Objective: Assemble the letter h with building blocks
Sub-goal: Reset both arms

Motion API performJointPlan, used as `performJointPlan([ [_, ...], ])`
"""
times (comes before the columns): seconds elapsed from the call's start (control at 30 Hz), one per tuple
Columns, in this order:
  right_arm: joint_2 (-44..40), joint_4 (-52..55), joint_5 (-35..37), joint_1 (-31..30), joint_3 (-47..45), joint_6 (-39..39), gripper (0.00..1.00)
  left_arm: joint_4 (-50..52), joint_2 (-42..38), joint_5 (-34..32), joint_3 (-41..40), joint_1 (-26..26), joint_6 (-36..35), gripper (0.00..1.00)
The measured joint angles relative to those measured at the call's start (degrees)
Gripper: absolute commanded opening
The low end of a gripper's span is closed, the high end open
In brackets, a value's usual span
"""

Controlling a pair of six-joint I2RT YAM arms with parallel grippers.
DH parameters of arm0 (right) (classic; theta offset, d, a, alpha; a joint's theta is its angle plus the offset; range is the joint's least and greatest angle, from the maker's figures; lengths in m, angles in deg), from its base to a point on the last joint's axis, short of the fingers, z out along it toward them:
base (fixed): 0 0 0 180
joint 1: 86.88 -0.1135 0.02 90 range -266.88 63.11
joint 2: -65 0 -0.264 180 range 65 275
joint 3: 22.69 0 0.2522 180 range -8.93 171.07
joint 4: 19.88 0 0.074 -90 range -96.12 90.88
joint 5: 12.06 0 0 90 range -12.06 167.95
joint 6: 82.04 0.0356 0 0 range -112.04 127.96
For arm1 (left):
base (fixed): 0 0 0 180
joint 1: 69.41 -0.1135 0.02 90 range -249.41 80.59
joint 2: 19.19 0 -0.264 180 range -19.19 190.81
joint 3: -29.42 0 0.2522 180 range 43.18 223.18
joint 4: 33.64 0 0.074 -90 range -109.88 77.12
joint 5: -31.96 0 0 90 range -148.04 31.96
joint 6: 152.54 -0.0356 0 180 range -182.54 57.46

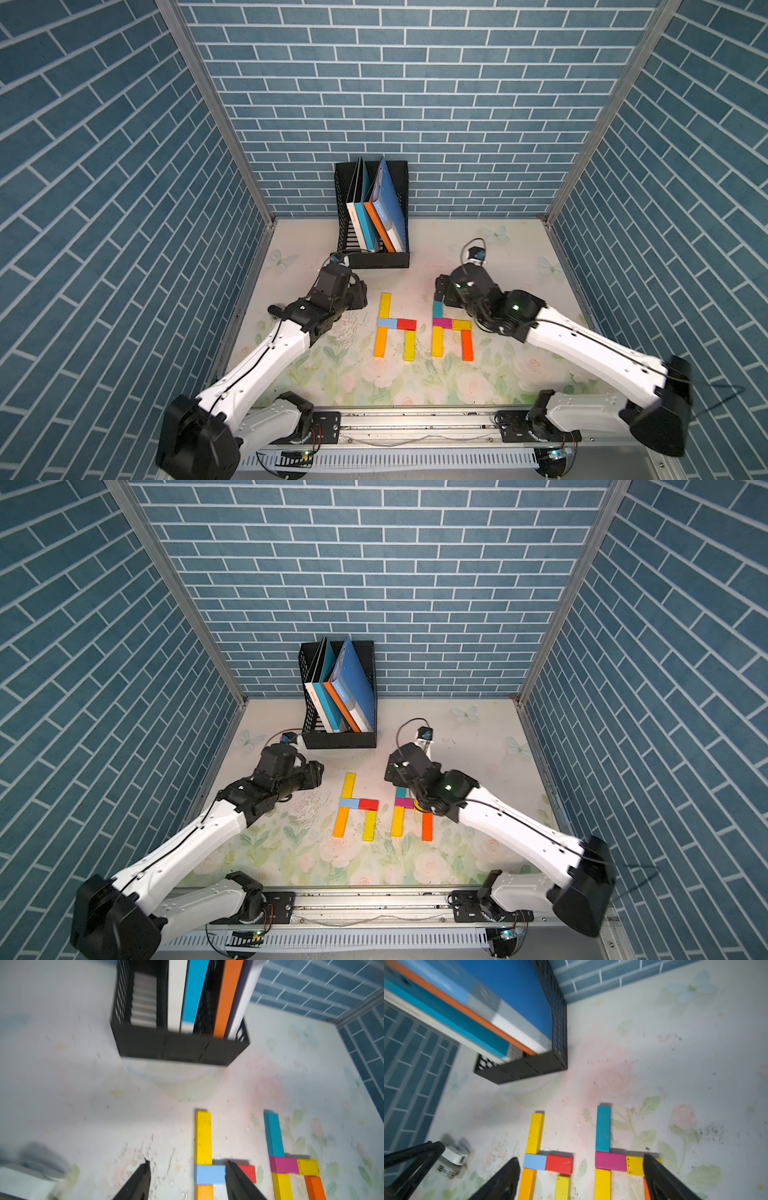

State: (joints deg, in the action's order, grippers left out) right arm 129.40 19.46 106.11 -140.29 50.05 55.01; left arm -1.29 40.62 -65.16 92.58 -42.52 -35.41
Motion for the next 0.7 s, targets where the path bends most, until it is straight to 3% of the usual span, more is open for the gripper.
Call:
performJointPlan([
  [0.07, -7.5, -4.3, 4.0, 0.1, -5.7, -2.6, 1.0, -2.8, -3.8, -5.5, 1.5, 0.0, -0.8, 0.85],
  [0.2, -21.0, -15.5, 14.9, 0.6, -22.8, -9.7, 1.0, -11.1, -8.6, -18.3, -0.2, -0.4, -4.9, 0.94],
  [0.27, -24.6, -19.0, 18.0, 4.1, -29.5, -13.7, 1.0, -16.0, -7.9, -23.2, -2.5, -0.5, -8.3, 1.0],
  [0.47, -17.1, -24.8, 16.3, 32.1, -34.9, -16.3, 0.99, -27.6, 5.6, -33.0, -8.5, -6.3, -15.6, 1.0],
  [0.7, -9.4, -37.9, 21.5, 42.6, -44.9, -21.9, 1.0, -45.2, 13.7, -32.4, -24.0, -16.9, -18.9, 1.0],
])
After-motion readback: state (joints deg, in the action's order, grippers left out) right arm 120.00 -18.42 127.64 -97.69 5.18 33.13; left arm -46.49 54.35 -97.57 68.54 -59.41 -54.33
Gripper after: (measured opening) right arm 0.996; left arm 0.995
